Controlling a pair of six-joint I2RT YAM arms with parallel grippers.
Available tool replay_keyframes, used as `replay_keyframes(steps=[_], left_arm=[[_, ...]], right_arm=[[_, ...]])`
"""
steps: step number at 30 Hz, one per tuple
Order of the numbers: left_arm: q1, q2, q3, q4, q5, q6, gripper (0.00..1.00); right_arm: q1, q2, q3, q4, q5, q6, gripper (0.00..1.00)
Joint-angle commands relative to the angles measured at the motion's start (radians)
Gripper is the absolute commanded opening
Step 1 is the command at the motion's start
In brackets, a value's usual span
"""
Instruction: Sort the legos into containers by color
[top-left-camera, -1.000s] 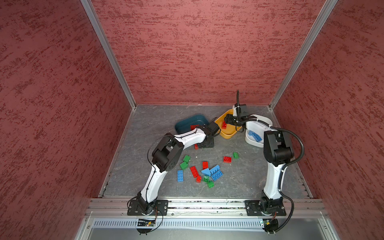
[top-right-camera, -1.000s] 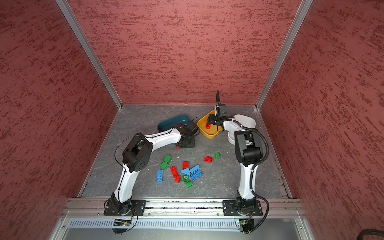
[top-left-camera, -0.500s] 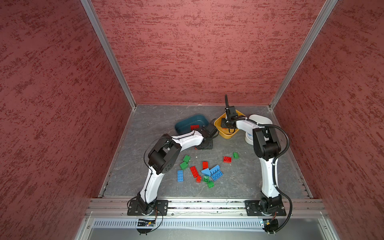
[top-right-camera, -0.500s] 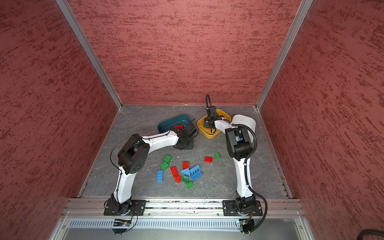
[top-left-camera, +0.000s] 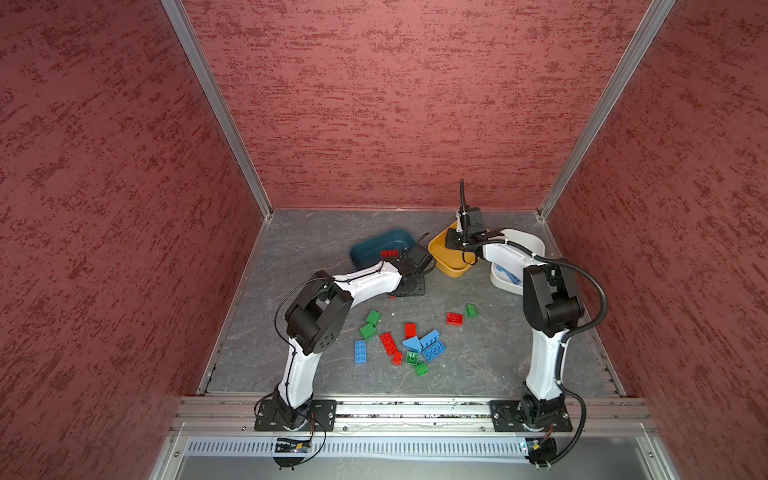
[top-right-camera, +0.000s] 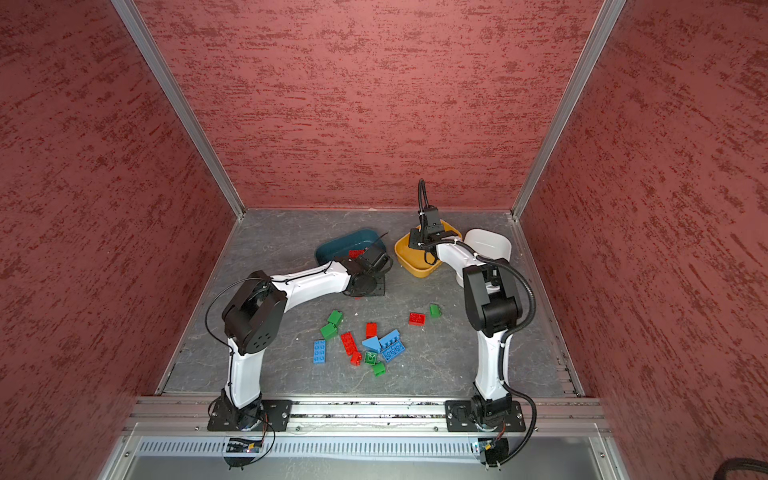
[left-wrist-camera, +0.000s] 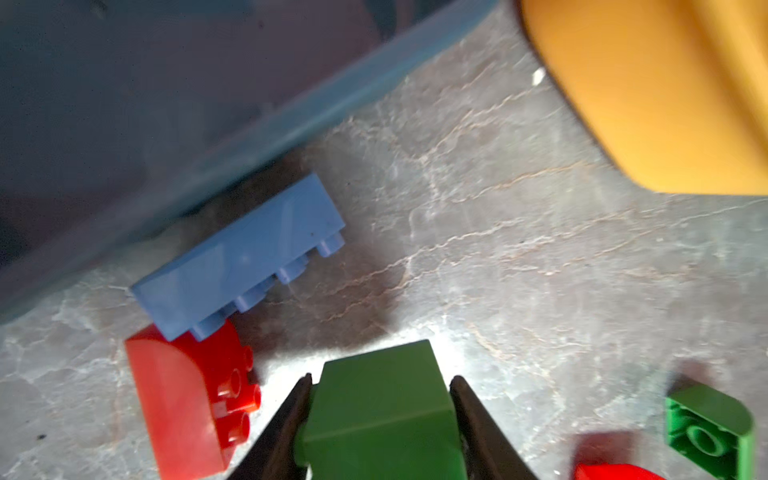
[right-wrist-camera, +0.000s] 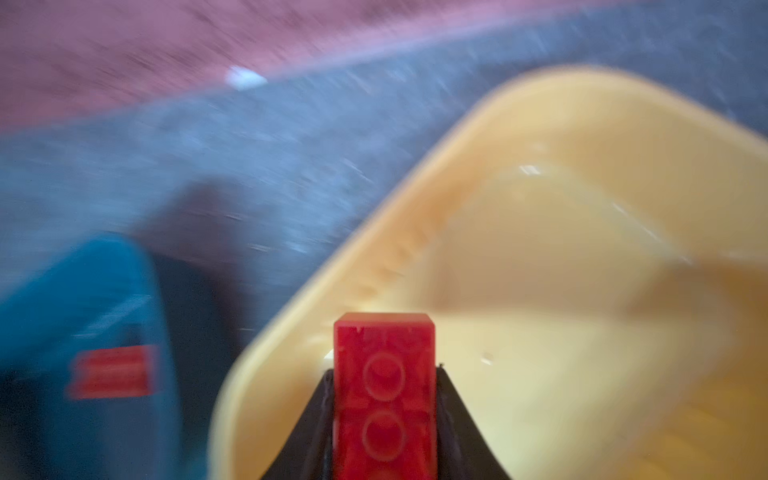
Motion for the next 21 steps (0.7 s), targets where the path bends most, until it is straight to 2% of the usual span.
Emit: replay_keyframes(steps=[1, 4, 9, 11, 13, 15, 19, 21], left_arm=[[-0.004, -0.026, -0.002, 0.029, -0.004, 0.012, 0.37], [-0.004, -0.028, -0.003, 0.031, -0.001, 0.011, 0.36], [-0.005, -0.027, -0.008, 0.03, -0.001, 0.008, 0.37], [-0.004, -0.03, -0.01, 0.03, -0.004, 0.006, 0.37], [-0.003, -0.031, -0.009, 0.031, -0.003, 0.007, 0.37], [-0.004, -0.03, -0.005, 0.04, 0.004, 0.013, 0.37], [-0.002, -0.014, 0.04, 0.056, 0.02, 0.041, 0.37], [-0.002, 0.003, 0.08, 0.059, 0.022, 0.062, 0.37]], right_arm=[[0.022, -0.023, -0.024, 0.177, -0.232, 0.066, 0.22], [0.043, 0.01, -0.011, 0.239, -0.337, 0.08, 0.24], [0.08, 0.099, 0.076, 0.243, -0.43, 0.074, 0.28], [0.087, 0.122, 0.103, 0.241, -0.462, 0.073, 0.33], [0.088, 0.123, 0.113, 0.239, -0.477, 0.066, 0.45], [0.087, 0.102, 0.11, 0.227, -0.455, 0.036, 0.56], [0.077, 0.022, 0.071, 0.177, -0.339, -0.022, 0.68], [0.057, -0.038, 0.023, 0.174, -0.272, -0.01, 0.73]])
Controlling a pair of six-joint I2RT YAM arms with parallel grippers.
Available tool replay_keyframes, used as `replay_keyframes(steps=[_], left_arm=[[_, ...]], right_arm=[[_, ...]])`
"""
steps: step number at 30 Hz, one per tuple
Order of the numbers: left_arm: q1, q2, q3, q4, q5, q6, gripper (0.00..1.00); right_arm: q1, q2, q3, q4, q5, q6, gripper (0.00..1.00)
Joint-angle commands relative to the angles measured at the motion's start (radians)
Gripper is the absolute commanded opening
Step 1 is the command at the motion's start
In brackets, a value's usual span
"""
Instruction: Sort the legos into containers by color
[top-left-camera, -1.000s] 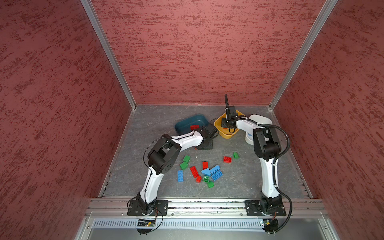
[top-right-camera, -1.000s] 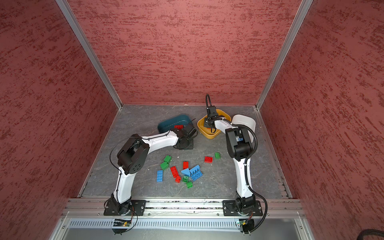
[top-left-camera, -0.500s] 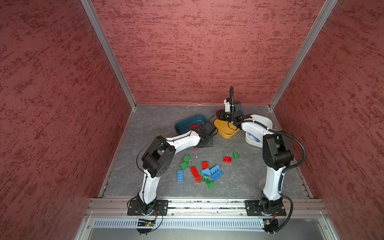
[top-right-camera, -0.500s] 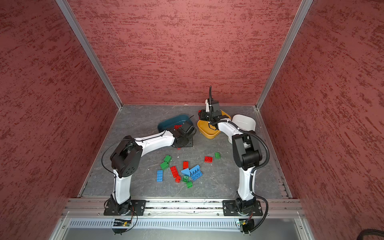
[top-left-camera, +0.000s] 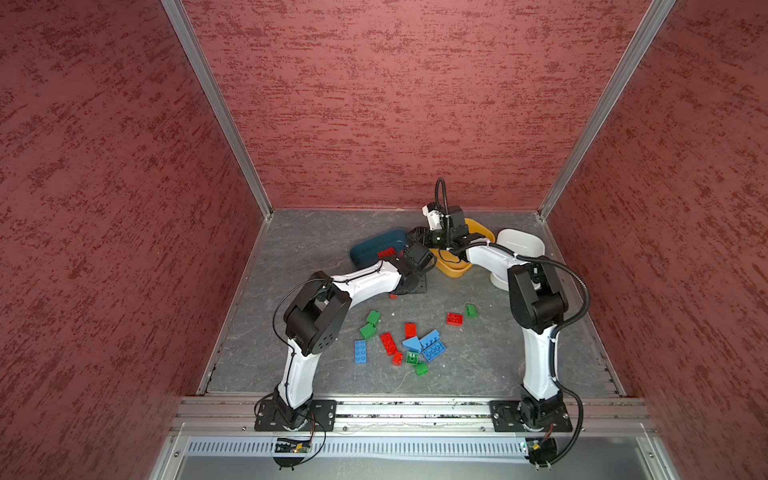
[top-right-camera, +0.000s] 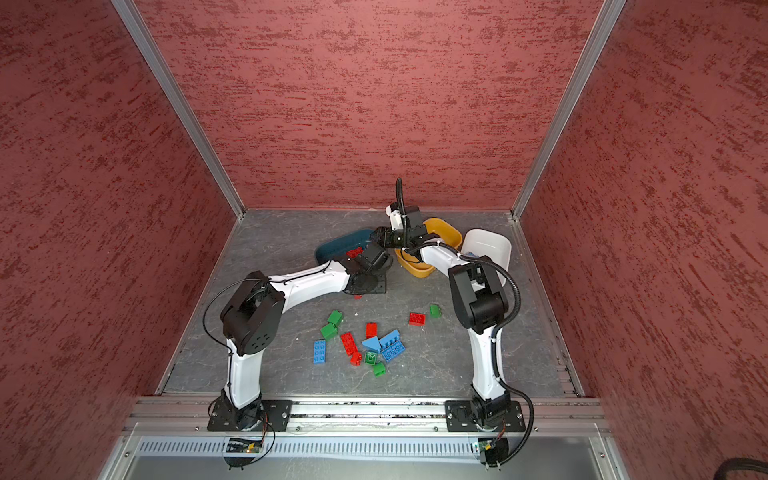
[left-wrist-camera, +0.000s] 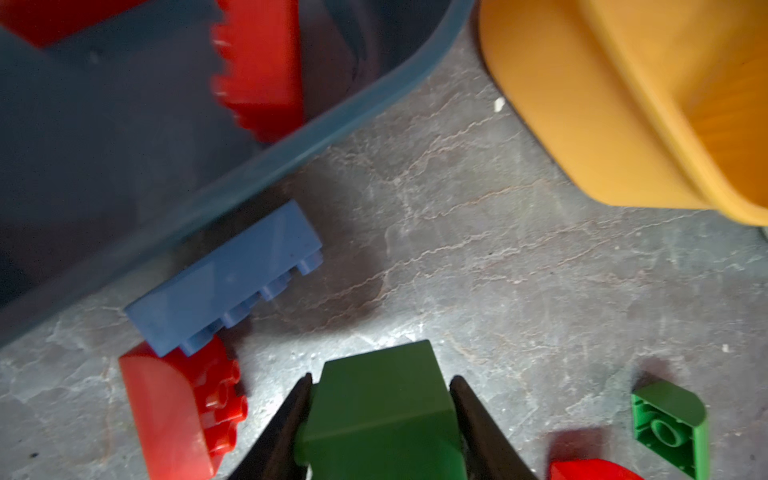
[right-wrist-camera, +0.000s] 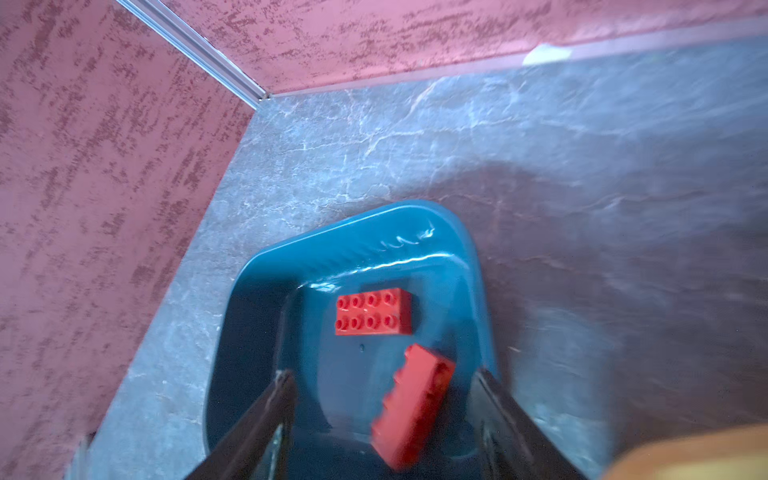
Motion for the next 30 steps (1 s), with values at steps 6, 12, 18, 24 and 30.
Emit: replay_keyframes(steps=[6, 12, 18, 24, 30], left_arm=[[0.007, 0.081, 0.203, 0.056, 0.048, 0.096, 0.37], [0.019, 0.202, 0.409, 0.069, 0.118, 0.131, 0.37], [0.028, 0.35, 0.635, 0.03, 0.139, 0.143, 0.39], [0.046, 0.469, 0.808, 0.003, 0.168, 0.123, 0.6], [0.05, 0.462, 0.848, 0.004, 0.231, 0.131, 0.9]], right_arm=[[-0.142, -0.329, -0.279, 0.07, 0.337, 0.166, 0.99], [-0.181, -0.544, -0.501, 0.045, 0.591, 0.19, 0.99], [-0.185, -0.716, -0.653, -0.141, 0.521, 0.134, 0.99], [-0.186, -0.855, -0.797, -0.273, 0.334, 0.146, 0.96], [-0.179, -0.872, -0.863, -0.372, 0.25, 0.176, 0.89]])
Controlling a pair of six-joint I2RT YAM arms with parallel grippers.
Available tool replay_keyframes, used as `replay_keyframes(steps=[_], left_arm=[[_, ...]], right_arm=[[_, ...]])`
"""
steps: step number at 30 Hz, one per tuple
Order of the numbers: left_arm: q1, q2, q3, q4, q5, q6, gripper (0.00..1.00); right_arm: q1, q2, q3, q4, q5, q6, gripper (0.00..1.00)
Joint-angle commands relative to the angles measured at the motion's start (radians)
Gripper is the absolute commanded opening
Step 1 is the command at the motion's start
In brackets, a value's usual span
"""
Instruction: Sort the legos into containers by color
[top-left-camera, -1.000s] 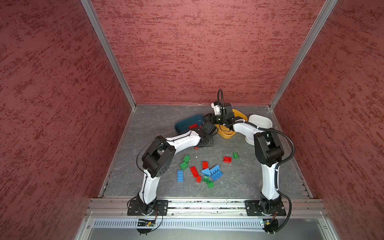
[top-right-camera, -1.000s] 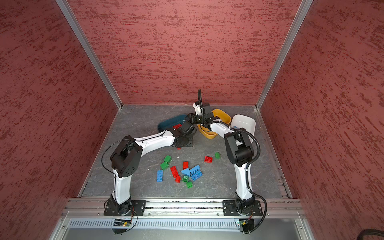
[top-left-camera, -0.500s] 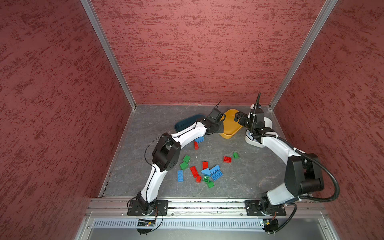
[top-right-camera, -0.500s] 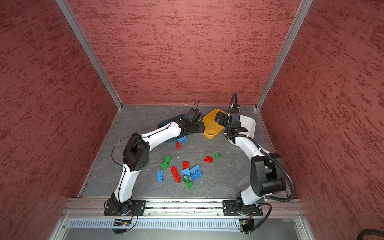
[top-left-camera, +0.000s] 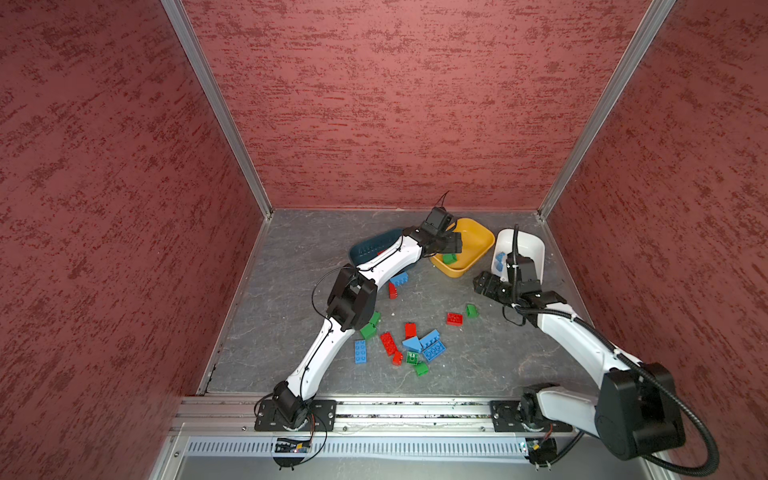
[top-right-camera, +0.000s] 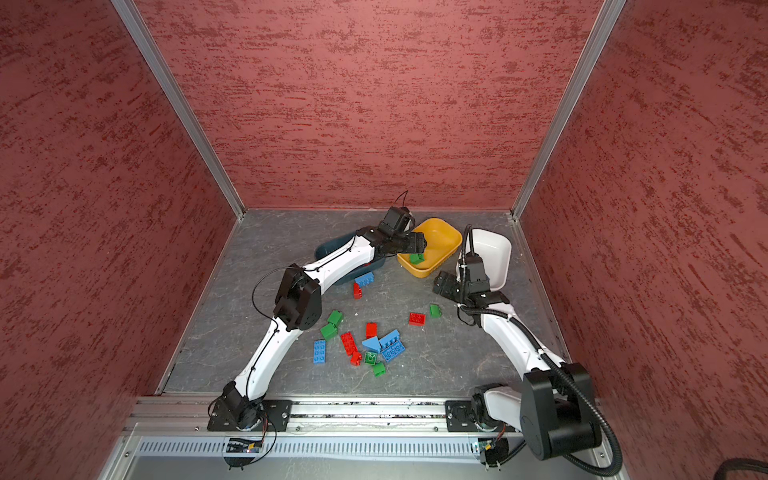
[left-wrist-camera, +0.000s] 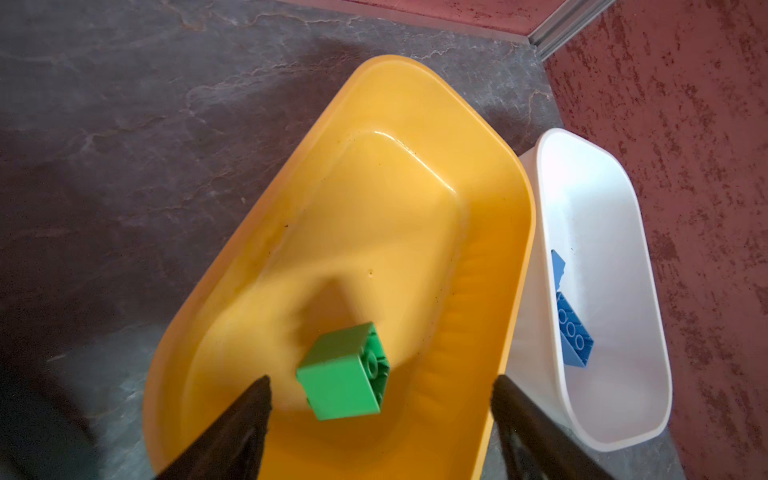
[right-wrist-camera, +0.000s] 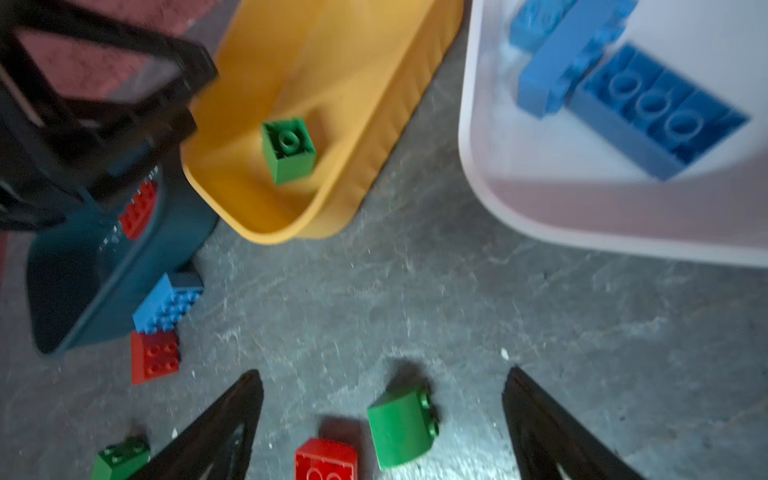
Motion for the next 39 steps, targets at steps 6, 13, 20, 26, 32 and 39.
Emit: replay_keyframes(steps=[6, 13, 20, 26, 32, 39], left_arm=[[0.002, -0.094, -0.046, -0.002, 0.077, 0.031, 0.96], [0.011, -0.188, -0.193, 0.059, 0.103, 0.025, 0.99], [0.03, -0.223, -0.268, 0.08, 0.108, -0.001, 0.99], [0.034, -0.247, -0.316, 0.092, 0.113, -0.005, 0.99], [0.039, -0.289, -0.39, 0.113, 0.1, -0.003, 1.0], [0.043, -0.322, -0.435, 0.125, 0.101, -0.002, 1.0]], right_arm=[[0.036, 0.04, -0.016, -0.124, -0.09, 0.017, 0.85], [0.081, 0.138, 0.012, -0.14, -0.035, -0.015, 0.66], [0.122, 0.216, 0.041, -0.143, 0.042, -0.012, 0.55], [0.168, 0.294, 0.093, -0.186, 0.147, -0.021, 0.52], [0.203, 0.373, 0.151, -0.231, 0.194, -0.064, 0.48], [0.224, 0.412, 0.162, -0.241, 0.231, -0.083, 0.39]])
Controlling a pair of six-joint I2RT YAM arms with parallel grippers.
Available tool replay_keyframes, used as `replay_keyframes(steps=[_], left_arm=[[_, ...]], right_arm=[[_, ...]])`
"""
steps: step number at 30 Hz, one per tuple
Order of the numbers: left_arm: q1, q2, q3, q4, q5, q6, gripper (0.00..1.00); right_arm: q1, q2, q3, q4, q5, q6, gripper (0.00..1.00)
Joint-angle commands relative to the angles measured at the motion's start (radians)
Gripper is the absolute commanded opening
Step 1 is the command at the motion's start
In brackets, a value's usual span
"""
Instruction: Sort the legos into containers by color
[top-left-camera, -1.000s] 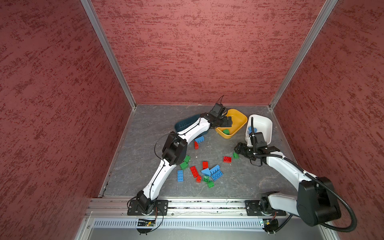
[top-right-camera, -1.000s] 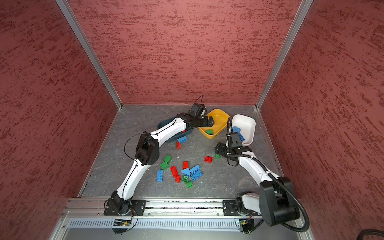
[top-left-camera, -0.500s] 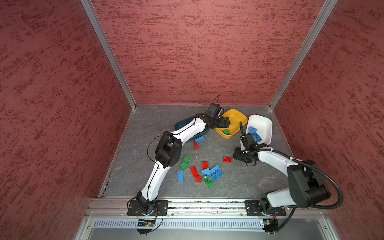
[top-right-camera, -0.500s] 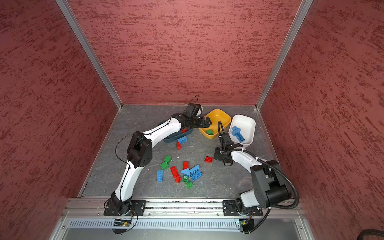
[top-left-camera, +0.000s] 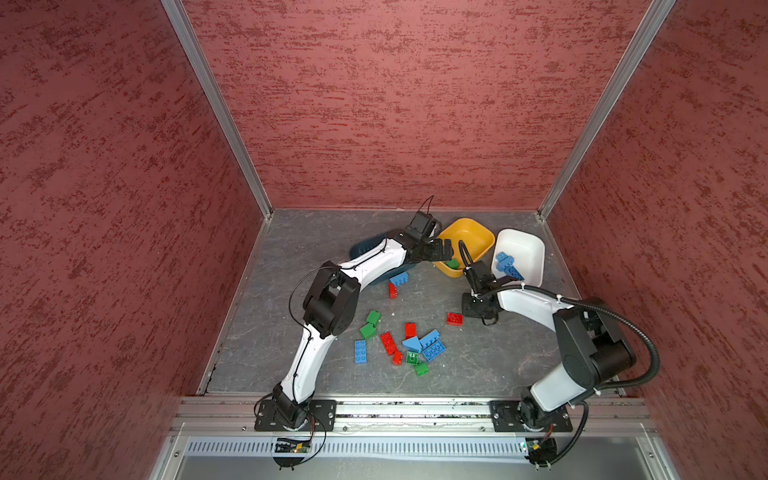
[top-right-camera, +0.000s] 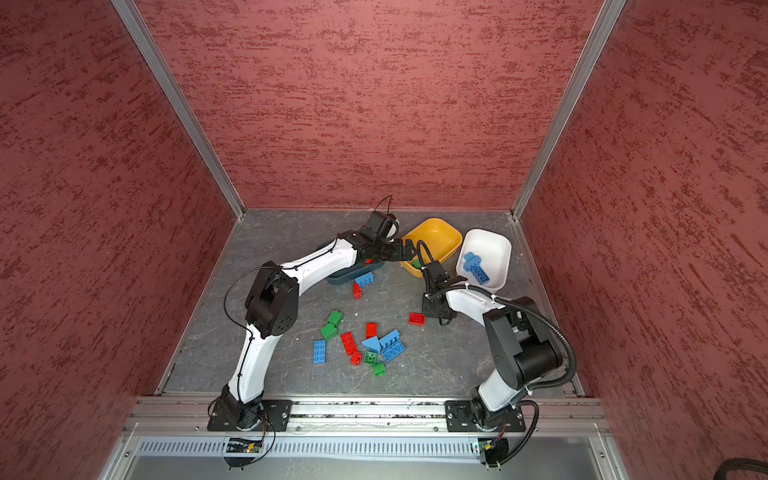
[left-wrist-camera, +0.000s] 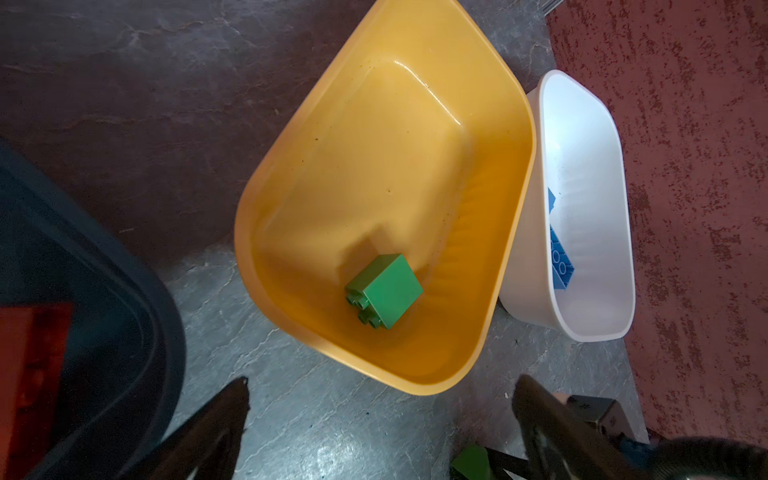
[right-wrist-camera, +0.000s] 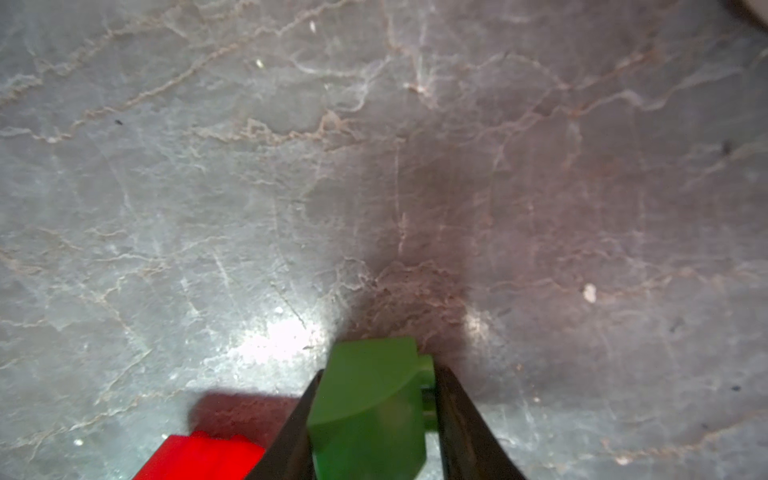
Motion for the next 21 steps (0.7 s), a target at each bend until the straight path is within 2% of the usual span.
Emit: replay_keyframes(steps=[1, 6, 12, 17, 21], left_arm=[[0.004, -0.052, -0.015, 0.032, 0.002, 0.002, 0.99], [0.006, -0.074, -0.047, 0.035, -0.005, 0.004, 0.99], [0.006, -0.14, -0.142, 0.045, -0.07, 0.017, 0.99], [0.003, -0.206, -0.247, 0.054, -0.104, 0.013, 0.99], [-0.017, -0.265, -0.363, 0.097, -0.129, 0.012, 0.99]], right_arm=[[0.008, 0.023, 0.003, -0.021, 0.046, -0.017, 0.38], [0.008, -0.01, 0.01, -0.01, 0.076, -0.034, 0.33], [0.008, -0.151, 0.02, 0.122, 0.023, -0.06, 0.3], [0.008, -0.141, 0.093, 0.198, 0.031, -0.052, 0.29], [0.001, -0.071, 0.157, 0.27, 0.025, -0.041, 0.29]])
